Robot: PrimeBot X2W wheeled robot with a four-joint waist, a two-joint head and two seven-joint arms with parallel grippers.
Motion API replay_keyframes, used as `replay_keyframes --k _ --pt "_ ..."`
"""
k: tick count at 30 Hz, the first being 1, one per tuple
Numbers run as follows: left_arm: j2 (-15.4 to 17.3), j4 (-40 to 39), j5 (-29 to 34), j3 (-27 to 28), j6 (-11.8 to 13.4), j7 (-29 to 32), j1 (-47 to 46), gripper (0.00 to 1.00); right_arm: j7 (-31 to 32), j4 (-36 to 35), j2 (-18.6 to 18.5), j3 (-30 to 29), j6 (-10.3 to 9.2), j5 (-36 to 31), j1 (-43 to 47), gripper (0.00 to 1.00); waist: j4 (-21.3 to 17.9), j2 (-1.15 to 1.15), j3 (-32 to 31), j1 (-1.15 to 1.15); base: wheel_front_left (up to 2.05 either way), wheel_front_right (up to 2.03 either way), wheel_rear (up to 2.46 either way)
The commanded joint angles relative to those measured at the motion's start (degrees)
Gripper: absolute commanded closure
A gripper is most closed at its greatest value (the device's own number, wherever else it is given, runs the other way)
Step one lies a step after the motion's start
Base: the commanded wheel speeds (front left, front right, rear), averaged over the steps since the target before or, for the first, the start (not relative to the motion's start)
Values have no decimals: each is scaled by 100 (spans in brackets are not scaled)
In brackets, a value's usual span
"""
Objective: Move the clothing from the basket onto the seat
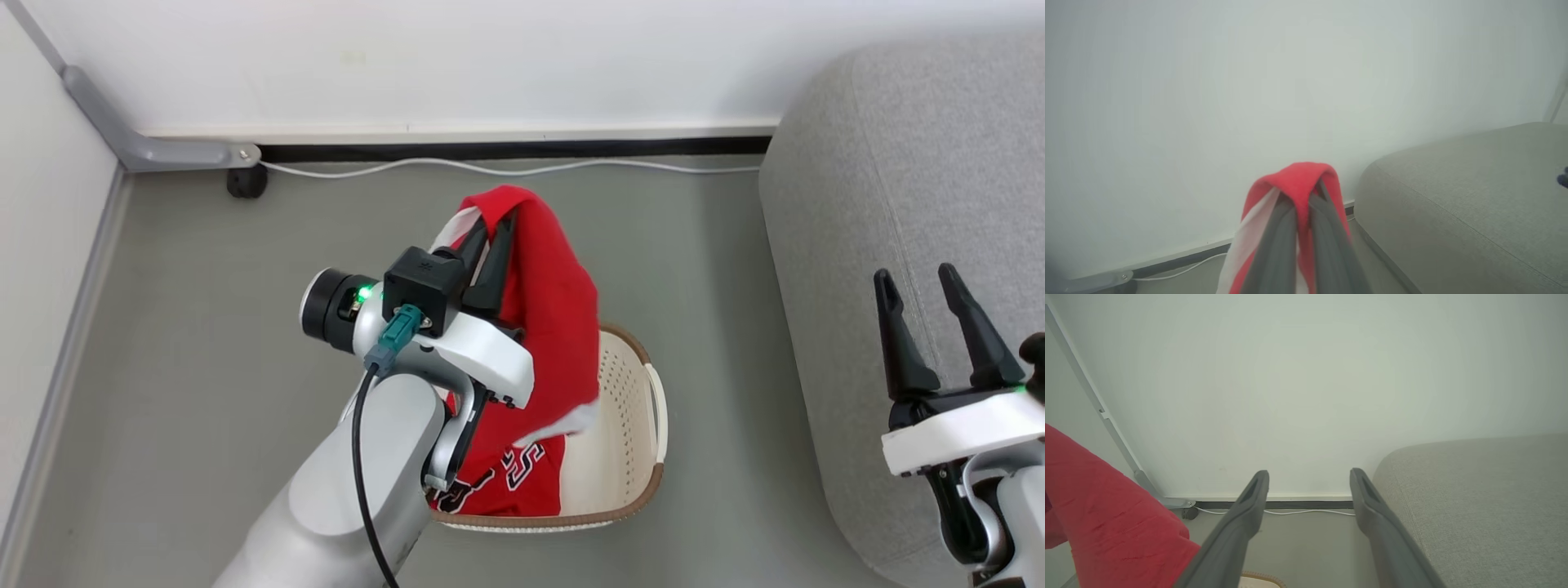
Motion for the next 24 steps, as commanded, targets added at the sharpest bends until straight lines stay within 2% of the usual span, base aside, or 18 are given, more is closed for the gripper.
replay_keyframes --k 1,8,14,17,24 --pt "53 -194 75 197 -51 -59 -206 100 -35 -100 -65 94 41 -79 73 0 71 0 -94 0 0 0 0" --pt "71 -326 252 119 -296 -37 -616 100 -35 27 62 121 41 -176 249 0 180 0 -254 0 0 0 0" --pt "70 -383 251 78 -323 42 -893 100 -35 36 84 292 41 -158 262 0 198 0 -225 0 0 0 0" --pt "67 -399 235 31 -308 42 -942 100 -35 -86 33 615 41 -67 186 0 183 0 -204 0 0 0 0" --pt "60 -382 148 -65 -241 17 -996 100 -35 -453 -225 1793 41 215 -288 0 148 0 -157 0 0 0 0"
